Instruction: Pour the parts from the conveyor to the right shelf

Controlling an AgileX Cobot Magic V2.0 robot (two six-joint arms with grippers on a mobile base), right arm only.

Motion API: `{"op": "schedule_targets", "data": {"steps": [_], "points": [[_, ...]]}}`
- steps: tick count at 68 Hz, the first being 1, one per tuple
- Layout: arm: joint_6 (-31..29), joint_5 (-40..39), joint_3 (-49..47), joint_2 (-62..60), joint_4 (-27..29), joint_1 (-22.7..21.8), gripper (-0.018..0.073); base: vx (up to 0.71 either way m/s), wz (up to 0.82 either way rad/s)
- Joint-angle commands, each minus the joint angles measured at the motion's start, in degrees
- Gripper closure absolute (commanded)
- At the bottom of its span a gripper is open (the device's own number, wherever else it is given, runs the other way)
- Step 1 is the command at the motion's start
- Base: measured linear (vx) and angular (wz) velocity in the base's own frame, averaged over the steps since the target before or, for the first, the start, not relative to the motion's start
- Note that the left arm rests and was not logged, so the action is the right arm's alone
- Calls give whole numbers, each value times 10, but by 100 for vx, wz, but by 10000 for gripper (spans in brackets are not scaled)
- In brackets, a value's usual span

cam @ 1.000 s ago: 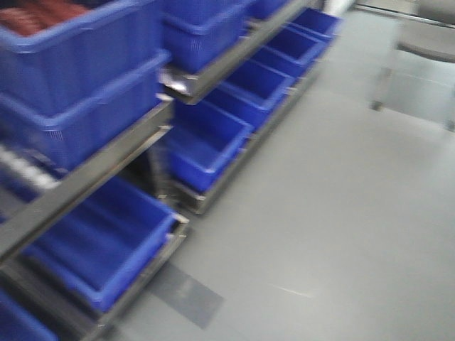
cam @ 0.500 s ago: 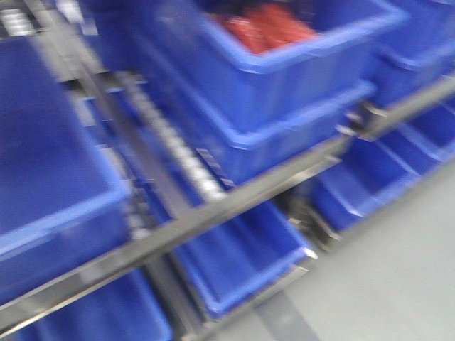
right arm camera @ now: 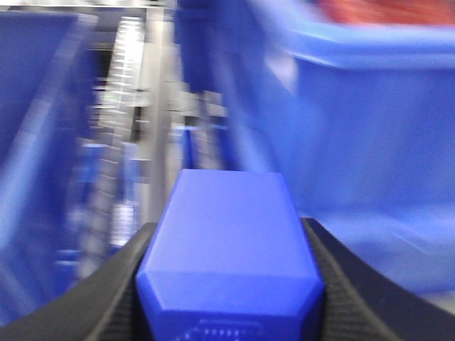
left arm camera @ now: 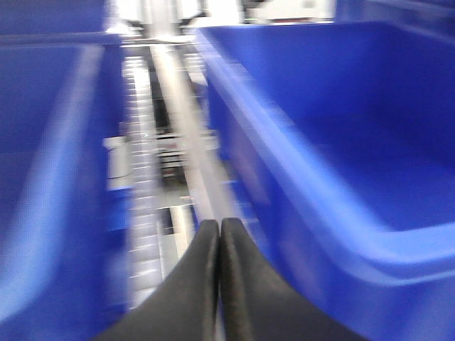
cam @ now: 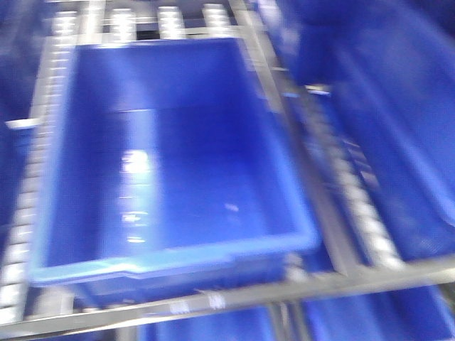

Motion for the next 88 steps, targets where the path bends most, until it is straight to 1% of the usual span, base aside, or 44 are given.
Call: {"op": "schedule_targets", "data": {"steps": [1,18,32,88], "points": [[-3,-47,-16,7,2,-4,565,13,68],[-3,-47,-16,7,2,-4,565,14,58],[-3,-47,-16,7,2,-4,565,13,29],[-3,-47,-16,7,2,-4,565,5,-2]]}}
